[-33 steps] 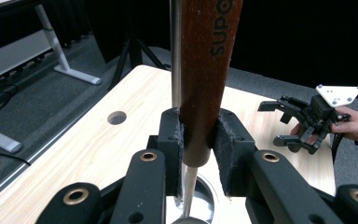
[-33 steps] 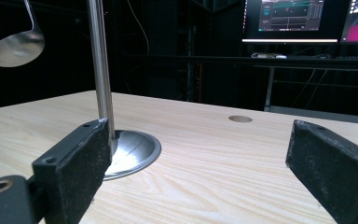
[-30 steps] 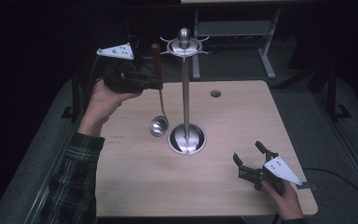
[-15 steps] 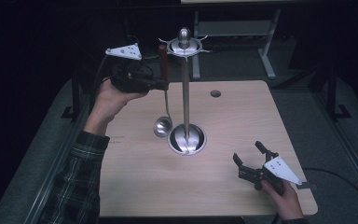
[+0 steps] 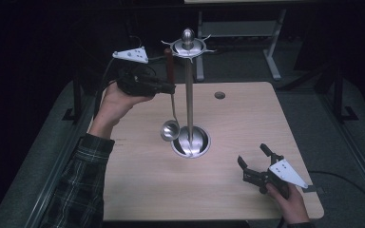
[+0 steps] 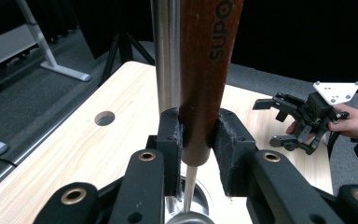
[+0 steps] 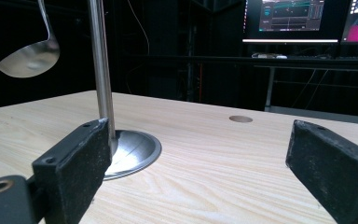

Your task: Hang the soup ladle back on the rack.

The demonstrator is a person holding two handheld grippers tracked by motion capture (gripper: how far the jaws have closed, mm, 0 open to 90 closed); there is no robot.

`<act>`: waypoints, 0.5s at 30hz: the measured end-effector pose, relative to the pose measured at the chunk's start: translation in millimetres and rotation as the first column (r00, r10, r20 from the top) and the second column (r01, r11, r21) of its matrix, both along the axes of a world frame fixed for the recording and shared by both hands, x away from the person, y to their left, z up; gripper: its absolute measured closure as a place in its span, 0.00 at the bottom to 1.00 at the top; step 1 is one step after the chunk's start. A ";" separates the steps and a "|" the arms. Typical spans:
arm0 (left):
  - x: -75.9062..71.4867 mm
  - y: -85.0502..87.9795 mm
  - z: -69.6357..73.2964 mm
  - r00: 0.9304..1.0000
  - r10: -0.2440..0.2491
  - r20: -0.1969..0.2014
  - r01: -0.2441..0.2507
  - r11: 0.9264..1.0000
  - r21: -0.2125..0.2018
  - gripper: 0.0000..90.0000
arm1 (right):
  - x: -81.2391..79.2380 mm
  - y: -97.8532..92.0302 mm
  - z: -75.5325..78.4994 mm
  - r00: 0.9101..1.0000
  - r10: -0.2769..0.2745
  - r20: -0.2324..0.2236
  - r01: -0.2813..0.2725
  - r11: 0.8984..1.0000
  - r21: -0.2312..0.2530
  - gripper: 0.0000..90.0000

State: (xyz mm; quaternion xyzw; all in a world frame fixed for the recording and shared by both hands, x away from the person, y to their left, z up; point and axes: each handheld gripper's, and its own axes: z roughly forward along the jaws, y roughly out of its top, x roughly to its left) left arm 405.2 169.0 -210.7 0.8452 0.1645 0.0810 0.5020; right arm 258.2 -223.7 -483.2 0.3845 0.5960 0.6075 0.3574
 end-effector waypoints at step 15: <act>-15.6 16.1 -1.3 0.999 0.049 -0.002 -0.049 0.999 0.015 0.51 | 0.2 -0.9 0.0 1.000 0.009 -0.005 -0.009 1.000 0.010 0.07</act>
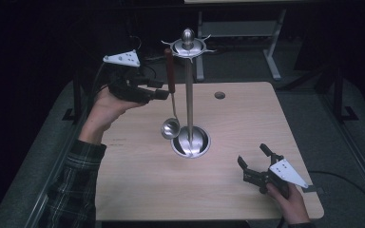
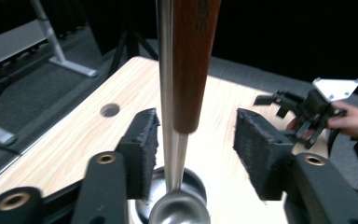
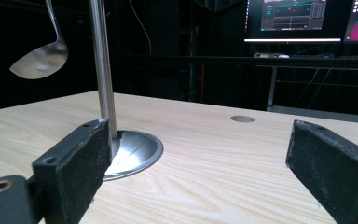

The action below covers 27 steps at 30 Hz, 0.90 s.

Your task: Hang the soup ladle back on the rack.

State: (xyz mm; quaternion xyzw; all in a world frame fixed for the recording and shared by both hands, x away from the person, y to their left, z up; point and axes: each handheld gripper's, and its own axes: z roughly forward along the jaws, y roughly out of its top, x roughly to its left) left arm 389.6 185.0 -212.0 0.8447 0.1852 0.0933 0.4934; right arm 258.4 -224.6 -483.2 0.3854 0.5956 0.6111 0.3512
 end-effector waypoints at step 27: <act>-50.5 54.3 -59.2 0.980 0.198 -0.004 -0.198 0.979 0.042 0.26 | 0.2 0.5 0.0 1.000 -0.003 0.008 0.003 1.000 -0.010 0.07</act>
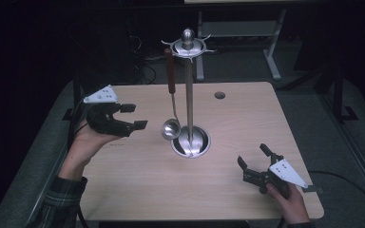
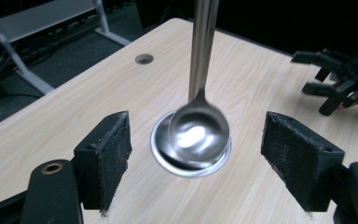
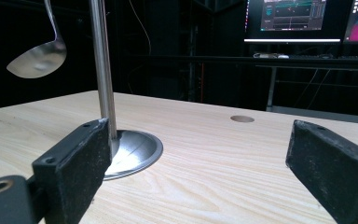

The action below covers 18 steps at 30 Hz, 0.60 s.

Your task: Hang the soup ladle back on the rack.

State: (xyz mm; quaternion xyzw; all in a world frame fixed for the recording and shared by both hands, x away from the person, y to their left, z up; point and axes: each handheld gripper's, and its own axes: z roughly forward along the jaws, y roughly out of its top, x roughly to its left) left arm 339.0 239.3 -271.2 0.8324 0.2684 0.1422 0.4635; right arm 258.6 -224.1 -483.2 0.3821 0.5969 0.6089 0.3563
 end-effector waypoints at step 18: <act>-32.7 31.3 -82.0 0.990 0.134 -0.048 -0.131 0.990 0.049 0.20 | -0.2 0.1 0.0 1.000 -0.002 -0.001 0.002 1.000 0.000 0.07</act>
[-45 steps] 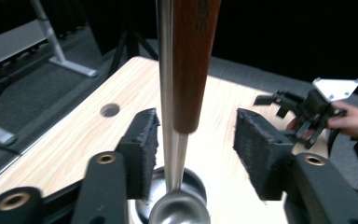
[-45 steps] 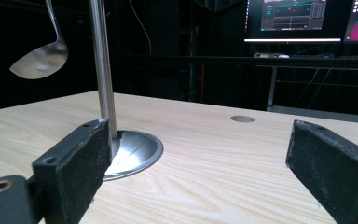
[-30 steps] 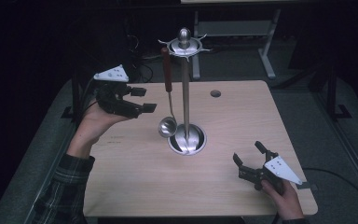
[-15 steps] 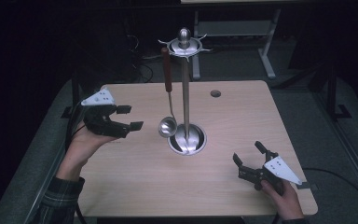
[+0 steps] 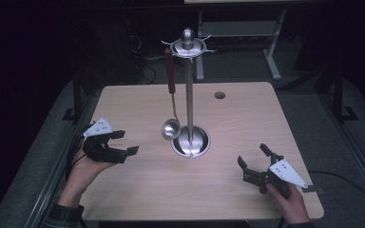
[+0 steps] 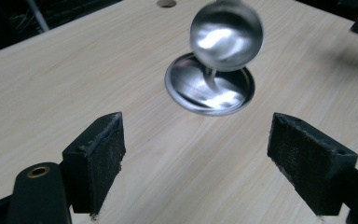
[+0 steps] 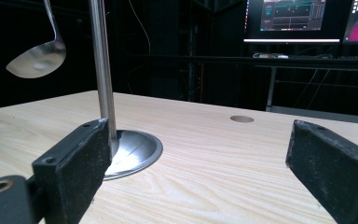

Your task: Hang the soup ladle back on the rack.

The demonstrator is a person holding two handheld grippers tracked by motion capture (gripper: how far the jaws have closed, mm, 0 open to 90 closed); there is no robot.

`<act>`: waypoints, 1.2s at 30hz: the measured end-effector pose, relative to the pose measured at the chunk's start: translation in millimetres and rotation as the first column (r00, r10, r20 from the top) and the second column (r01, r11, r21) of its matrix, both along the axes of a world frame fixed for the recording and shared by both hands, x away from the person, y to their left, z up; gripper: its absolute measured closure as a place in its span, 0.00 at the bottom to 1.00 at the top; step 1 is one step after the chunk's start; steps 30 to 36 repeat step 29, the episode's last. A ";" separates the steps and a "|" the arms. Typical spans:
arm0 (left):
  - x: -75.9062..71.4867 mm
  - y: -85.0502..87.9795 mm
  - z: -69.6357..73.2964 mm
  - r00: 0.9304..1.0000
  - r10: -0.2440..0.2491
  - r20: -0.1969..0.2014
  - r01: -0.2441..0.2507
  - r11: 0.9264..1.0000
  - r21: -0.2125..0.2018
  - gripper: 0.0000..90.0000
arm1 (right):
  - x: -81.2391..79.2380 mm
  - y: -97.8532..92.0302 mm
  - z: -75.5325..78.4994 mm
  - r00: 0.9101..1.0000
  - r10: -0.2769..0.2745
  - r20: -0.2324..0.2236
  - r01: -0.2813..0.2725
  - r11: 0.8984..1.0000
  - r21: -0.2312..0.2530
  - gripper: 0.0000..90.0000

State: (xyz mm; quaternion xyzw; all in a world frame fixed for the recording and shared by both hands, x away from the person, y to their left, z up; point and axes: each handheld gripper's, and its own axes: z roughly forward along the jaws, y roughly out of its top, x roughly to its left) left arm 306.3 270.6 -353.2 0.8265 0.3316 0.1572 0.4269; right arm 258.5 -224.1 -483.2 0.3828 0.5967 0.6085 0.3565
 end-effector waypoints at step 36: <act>-29.4 27.6 -88.5 0.992 0.111 -0.059 -0.105 0.989 0.103 0.12 | -0.5 0.5 0.0 1.000 0.002 0.000 -0.002 1.000 0.000 0.07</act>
